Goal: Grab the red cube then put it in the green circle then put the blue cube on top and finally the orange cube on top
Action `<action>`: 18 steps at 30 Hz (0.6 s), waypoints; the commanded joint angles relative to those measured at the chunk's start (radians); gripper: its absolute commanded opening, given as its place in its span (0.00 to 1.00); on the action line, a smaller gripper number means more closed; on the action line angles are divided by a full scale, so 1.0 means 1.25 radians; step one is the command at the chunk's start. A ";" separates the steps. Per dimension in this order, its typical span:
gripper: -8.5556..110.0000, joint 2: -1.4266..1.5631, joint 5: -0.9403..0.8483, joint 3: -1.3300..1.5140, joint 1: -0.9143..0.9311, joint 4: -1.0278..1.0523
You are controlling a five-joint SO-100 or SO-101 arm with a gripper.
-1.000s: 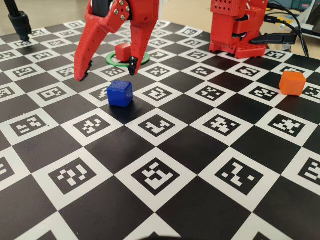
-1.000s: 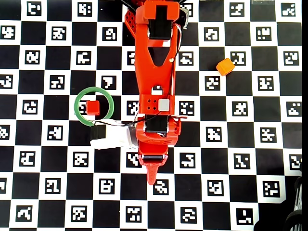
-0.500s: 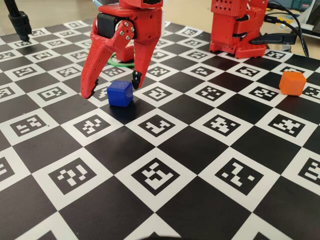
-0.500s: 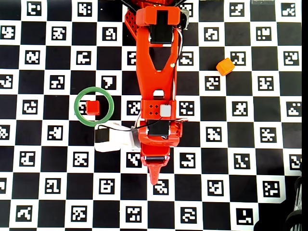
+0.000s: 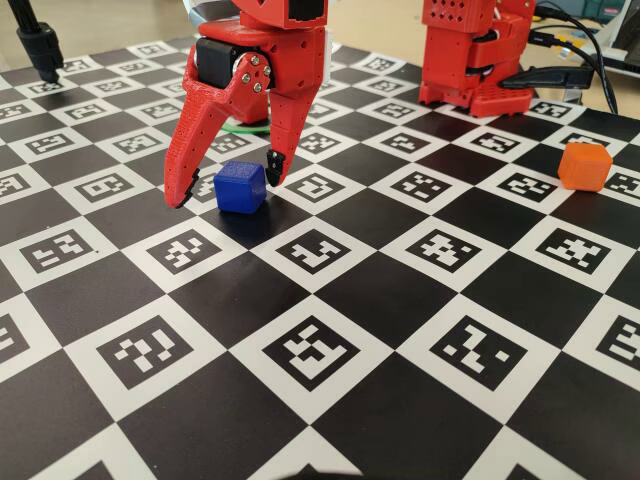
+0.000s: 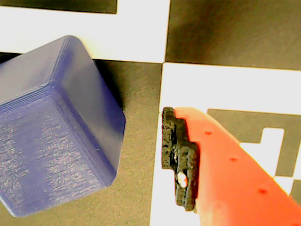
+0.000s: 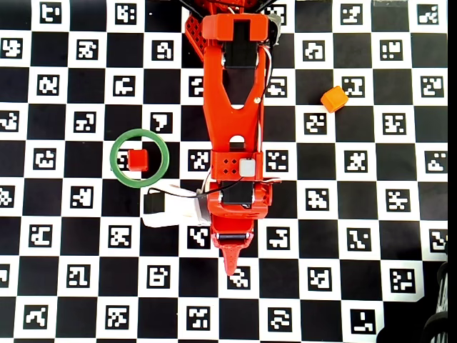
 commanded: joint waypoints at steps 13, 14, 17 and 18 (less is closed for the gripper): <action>0.51 0.017 -0.096 -0.033 0.012 -0.016; 0.51 0.017 -0.106 -0.034 0.015 -0.018; 0.51 0.015 -0.131 -0.038 0.020 -0.023; 0.51 0.013 -0.140 -0.040 0.021 -0.023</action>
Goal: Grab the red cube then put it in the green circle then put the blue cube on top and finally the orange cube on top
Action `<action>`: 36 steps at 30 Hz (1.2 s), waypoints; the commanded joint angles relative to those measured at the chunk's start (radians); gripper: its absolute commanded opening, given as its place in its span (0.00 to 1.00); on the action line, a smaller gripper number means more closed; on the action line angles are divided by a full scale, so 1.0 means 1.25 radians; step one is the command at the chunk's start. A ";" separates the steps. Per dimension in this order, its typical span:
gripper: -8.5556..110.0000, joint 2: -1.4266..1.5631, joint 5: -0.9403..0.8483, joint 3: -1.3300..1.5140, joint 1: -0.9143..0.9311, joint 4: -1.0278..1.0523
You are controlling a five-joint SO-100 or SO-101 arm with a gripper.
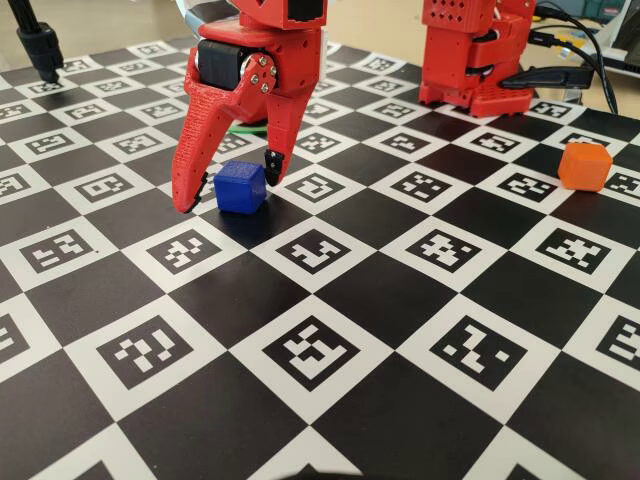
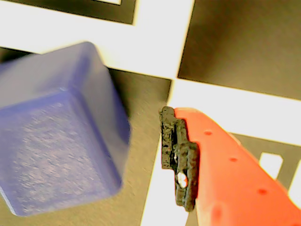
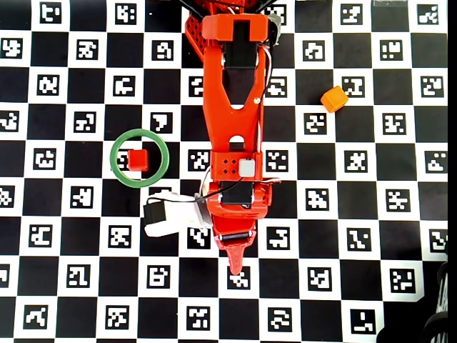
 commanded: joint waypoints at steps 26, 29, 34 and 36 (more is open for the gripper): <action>0.51 -0.002 -0.205 -0.060 0.015 -0.042; 0.51 -0.004 -0.221 -0.061 0.015 -0.042; 0.51 -0.004 -0.234 -0.063 0.021 -0.047; 0.51 -0.004 -0.243 -0.061 0.021 -0.045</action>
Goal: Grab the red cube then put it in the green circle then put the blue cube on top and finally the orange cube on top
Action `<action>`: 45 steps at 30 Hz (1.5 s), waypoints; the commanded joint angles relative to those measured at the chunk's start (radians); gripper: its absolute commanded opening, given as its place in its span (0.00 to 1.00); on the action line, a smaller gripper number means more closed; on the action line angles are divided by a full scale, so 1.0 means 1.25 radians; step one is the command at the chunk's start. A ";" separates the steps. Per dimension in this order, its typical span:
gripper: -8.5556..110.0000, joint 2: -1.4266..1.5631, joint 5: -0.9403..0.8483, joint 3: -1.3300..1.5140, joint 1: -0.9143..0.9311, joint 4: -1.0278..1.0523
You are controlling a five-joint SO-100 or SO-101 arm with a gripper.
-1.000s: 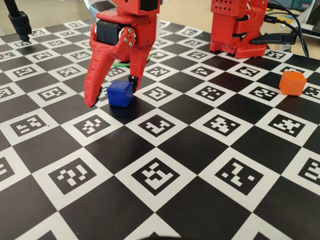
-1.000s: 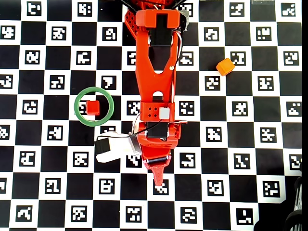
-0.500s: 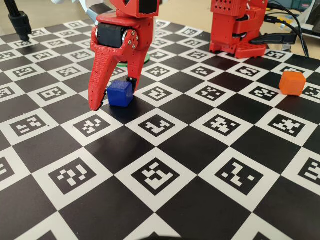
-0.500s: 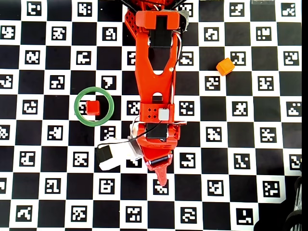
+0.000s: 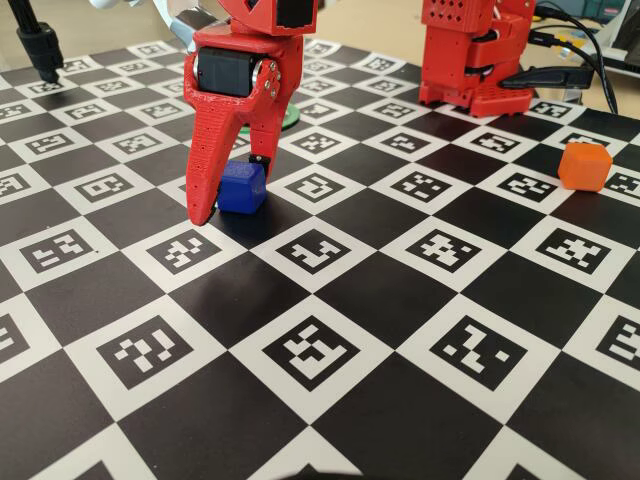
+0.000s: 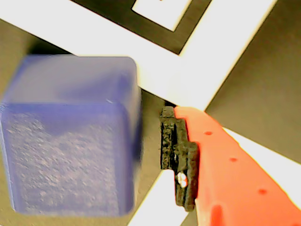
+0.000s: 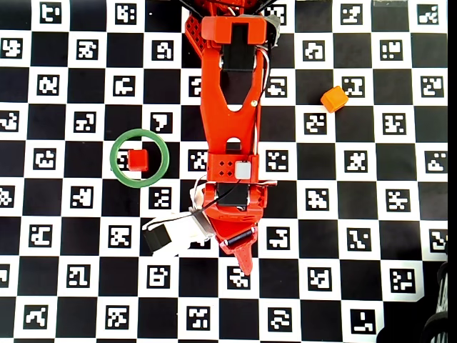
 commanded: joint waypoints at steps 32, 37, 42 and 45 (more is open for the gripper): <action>0.13 0.055 -0.013 -0.067 0.004 0.039; 0.12 0.106 0.026 -0.120 -0.009 0.128; 0.12 0.202 0.045 -0.124 -0.025 0.207; 0.12 0.258 0.058 -0.123 -0.028 0.250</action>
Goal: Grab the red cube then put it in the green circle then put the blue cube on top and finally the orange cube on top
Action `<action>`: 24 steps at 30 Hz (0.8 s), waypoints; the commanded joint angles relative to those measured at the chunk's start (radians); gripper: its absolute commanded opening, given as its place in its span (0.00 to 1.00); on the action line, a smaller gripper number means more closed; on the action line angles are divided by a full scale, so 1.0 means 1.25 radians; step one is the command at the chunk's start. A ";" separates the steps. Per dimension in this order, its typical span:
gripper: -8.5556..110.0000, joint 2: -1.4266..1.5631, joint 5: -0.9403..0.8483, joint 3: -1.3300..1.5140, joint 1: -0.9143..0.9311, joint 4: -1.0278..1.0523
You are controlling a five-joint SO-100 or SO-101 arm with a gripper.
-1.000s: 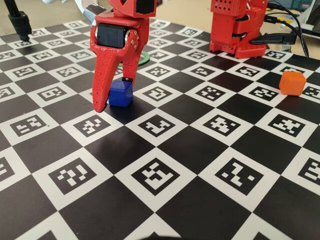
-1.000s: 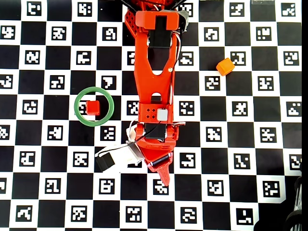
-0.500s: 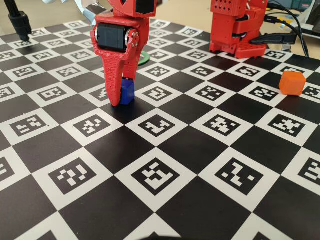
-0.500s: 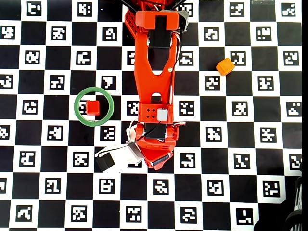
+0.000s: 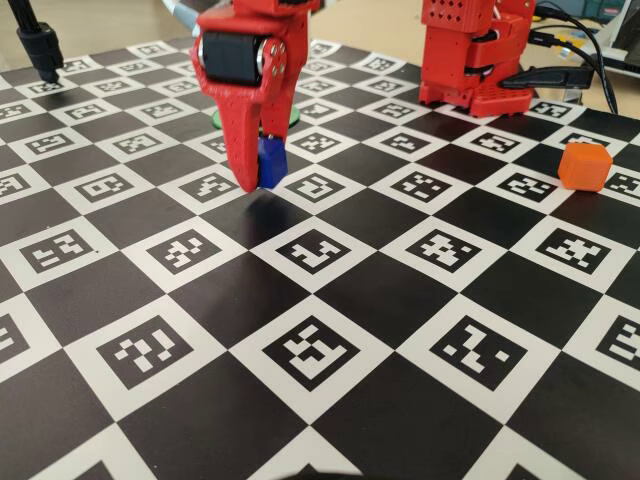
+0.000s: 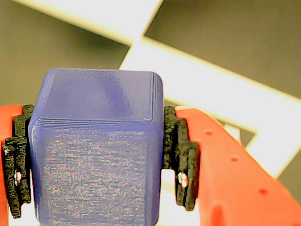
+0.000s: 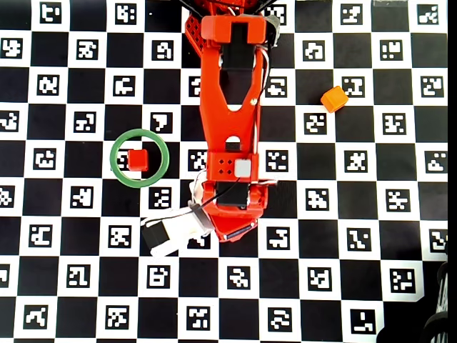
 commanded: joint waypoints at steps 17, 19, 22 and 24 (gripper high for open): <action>0.11 0.296 0.085 -0.188 0.053 0.314; 0.11 0.304 0.080 -0.188 0.075 0.322; 0.11 0.315 0.065 -0.180 0.114 0.323; 0.11 0.319 0.053 -0.175 0.142 0.328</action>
